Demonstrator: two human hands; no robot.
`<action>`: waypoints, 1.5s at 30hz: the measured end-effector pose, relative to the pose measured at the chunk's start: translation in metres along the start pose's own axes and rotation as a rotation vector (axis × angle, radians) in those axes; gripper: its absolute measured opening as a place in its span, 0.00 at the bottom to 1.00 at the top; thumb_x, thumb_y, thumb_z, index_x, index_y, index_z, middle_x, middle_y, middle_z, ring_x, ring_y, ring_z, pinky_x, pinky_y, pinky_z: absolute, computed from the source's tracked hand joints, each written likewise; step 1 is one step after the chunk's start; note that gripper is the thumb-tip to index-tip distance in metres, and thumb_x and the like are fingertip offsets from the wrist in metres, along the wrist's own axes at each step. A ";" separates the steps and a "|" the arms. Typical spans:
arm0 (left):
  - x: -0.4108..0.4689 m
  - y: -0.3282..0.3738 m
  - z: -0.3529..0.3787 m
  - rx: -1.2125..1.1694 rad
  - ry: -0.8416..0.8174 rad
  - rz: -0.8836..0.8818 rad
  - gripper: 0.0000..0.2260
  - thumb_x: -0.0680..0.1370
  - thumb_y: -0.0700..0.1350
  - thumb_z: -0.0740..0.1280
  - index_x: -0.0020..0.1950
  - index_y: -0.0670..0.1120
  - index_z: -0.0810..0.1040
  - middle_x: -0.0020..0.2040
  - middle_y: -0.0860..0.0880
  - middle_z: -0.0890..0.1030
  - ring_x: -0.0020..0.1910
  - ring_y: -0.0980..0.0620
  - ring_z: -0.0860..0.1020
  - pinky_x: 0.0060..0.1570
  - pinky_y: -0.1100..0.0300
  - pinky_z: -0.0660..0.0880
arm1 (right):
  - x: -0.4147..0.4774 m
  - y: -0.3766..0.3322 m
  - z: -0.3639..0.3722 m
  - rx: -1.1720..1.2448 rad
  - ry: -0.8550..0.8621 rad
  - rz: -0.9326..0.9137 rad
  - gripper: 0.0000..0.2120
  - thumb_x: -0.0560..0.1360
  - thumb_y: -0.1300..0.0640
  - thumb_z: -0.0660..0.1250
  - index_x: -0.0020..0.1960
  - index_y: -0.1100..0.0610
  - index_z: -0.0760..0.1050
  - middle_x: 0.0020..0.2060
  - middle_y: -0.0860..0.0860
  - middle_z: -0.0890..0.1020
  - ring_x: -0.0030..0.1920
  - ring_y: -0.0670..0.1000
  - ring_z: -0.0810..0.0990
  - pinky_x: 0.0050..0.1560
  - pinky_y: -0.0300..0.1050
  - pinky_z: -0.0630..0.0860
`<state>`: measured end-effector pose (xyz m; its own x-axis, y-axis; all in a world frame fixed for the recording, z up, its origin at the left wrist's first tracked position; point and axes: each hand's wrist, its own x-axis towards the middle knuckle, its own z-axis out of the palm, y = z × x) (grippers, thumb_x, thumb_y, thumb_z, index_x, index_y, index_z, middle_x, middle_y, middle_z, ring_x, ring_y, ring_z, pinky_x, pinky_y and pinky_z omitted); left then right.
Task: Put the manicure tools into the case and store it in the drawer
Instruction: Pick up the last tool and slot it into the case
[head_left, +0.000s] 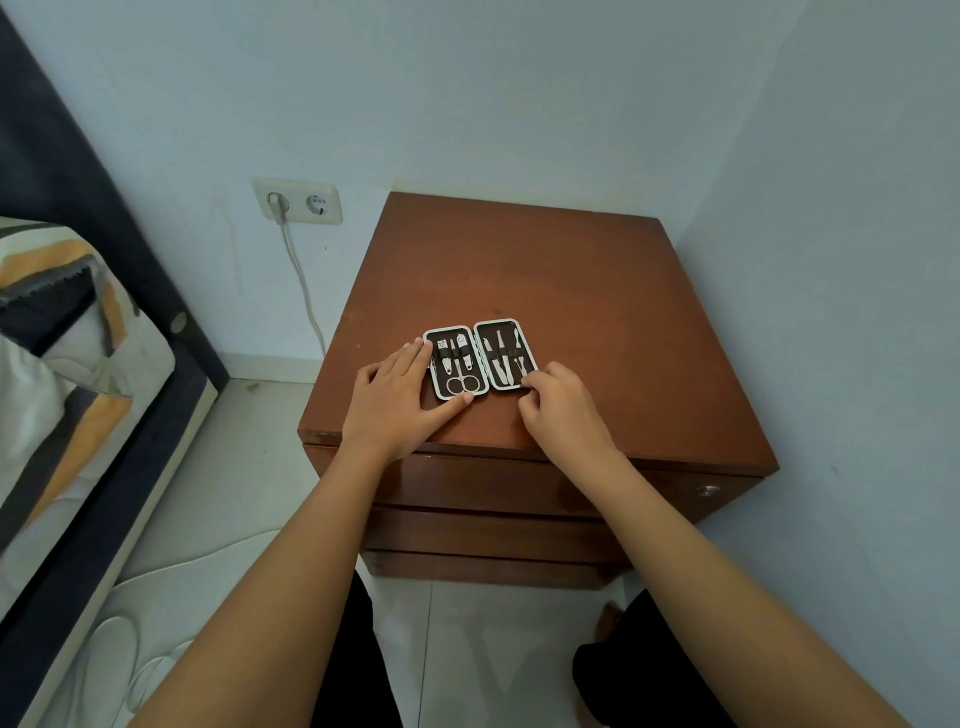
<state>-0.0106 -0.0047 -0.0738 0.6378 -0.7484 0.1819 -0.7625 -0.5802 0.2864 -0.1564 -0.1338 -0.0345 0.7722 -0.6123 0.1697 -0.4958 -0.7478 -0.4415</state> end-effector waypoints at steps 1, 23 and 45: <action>0.000 0.000 0.000 0.000 0.001 0.001 0.40 0.71 0.72 0.50 0.77 0.50 0.55 0.77 0.51 0.58 0.75 0.54 0.55 0.68 0.55 0.52 | 0.000 0.000 0.000 0.002 -0.001 -0.001 0.13 0.74 0.64 0.57 0.53 0.66 0.77 0.46 0.60 0.77 0.50 0.58 0.74 0.48 0.51 0.73; 0.001 0.000 0.001 -0.003 -0.001 -0.001 0.40 0.71 0.72 0.49 0.76 0.49 0.55 0.77 0.51 0.58 0.75 0.54 0.56 0.68 0.54 0.53 | 0.008 0.005 0.011 -0.177 -0.105 -0.038 0.20 0.79 0.53 0.53 0.70 0.55 0.63 0.52 0.56 0.72 0.52 0.56 0.72 0.50 0.50 0.70; 0.000 0.001 -0.001 -0.010 0.005 -0.001 0.40 0.71 0.72 0.50 0.76 0.49 0.55 0.77 0.51 0.58 0.75 0.54 0.56 0.68 0.54 0.53 | -0.003 0.018 0.023 -0.105 0.059 -0.087 0.18 0.79 0.53 0.56 0.67 0.56 0.69 0.46 0.56 0.72 0.47 0.56 0.73 0.46 0.51 0.70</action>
<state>-0.0111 -0.0055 -0.0728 0.6388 -0.7465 0.1862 -0.7609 -0.5773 0.2963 -0.1584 -0.1394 -0.0628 0.7911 -0.5554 0.2563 -0.4689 -0.8197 -0.3290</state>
